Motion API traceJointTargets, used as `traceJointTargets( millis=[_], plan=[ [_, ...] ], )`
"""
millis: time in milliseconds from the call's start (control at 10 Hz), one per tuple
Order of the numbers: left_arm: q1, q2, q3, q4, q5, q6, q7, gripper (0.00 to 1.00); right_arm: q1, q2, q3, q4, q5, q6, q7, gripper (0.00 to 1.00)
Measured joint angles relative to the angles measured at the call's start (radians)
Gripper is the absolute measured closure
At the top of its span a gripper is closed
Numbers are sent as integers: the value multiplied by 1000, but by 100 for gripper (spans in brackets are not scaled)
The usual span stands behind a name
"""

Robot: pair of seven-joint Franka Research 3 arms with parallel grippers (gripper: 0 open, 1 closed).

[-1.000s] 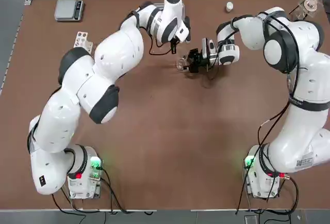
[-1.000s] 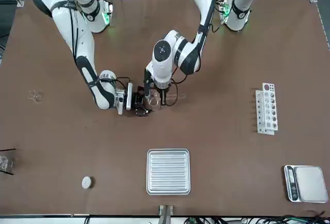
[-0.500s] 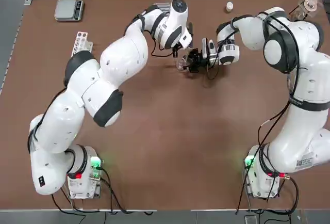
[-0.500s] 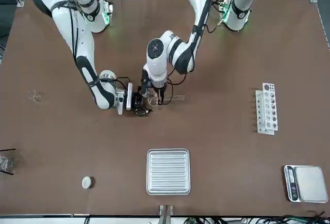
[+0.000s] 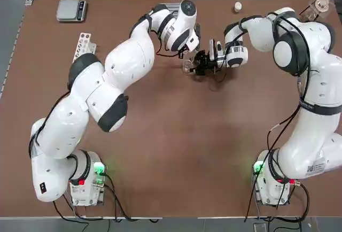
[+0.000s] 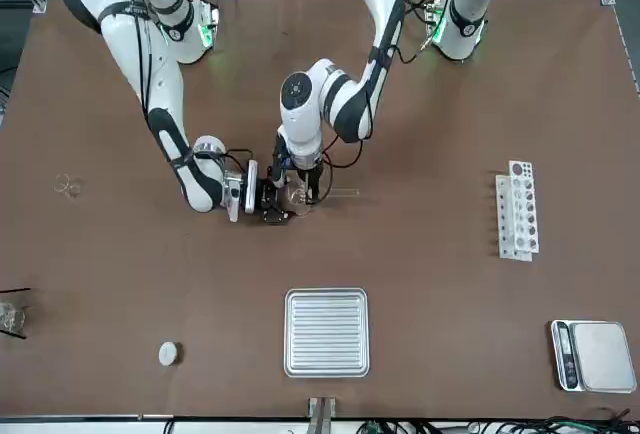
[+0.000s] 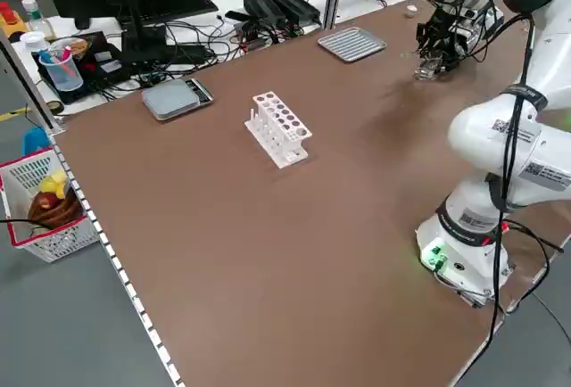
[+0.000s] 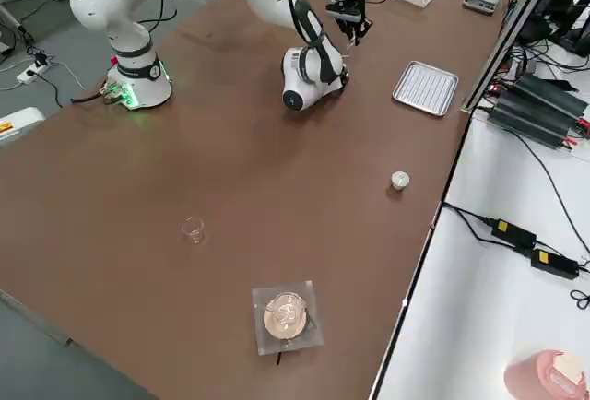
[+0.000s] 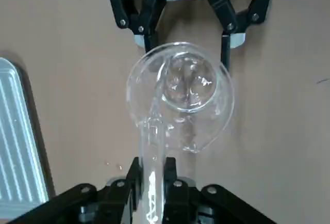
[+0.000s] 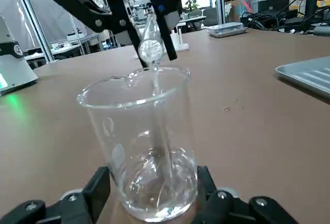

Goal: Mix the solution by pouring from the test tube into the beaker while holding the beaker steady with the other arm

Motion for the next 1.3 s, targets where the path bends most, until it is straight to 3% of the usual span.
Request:
traceJointTargets(
  millis=[1300],
  plan=[
    [-50,5,23,2,97,-1,0,78,0,0,0,0,1,0,0,27]
  ],
)
